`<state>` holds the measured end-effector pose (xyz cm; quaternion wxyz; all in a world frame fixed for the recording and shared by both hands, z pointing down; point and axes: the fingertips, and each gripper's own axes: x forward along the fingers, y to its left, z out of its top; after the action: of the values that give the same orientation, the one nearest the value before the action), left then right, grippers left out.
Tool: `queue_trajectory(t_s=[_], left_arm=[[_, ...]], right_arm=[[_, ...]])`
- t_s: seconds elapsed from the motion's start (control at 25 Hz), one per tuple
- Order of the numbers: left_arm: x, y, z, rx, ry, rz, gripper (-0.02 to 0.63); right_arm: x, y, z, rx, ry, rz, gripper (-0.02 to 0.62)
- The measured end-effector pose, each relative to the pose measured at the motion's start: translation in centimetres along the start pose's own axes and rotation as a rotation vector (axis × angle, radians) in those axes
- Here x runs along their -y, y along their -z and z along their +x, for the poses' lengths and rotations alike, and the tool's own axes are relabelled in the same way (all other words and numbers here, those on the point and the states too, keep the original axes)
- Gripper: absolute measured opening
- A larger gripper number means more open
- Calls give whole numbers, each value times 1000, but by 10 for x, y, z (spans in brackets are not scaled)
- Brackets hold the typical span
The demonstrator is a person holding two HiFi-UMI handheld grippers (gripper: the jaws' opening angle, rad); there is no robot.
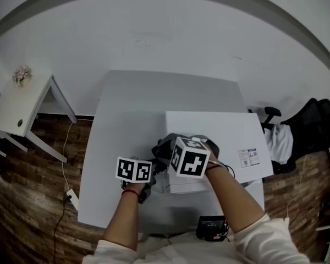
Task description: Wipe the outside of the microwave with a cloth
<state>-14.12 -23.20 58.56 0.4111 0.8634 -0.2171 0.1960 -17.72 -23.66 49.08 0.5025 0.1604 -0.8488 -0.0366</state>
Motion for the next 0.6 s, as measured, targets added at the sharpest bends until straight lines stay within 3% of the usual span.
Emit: queue_trajectory(t_s=[0.6], left_arm=[[31, 51, -23, -44, 109, 27, 23]], right_arm=[[-63, -5, -15, 5, -46, 2, 109]])
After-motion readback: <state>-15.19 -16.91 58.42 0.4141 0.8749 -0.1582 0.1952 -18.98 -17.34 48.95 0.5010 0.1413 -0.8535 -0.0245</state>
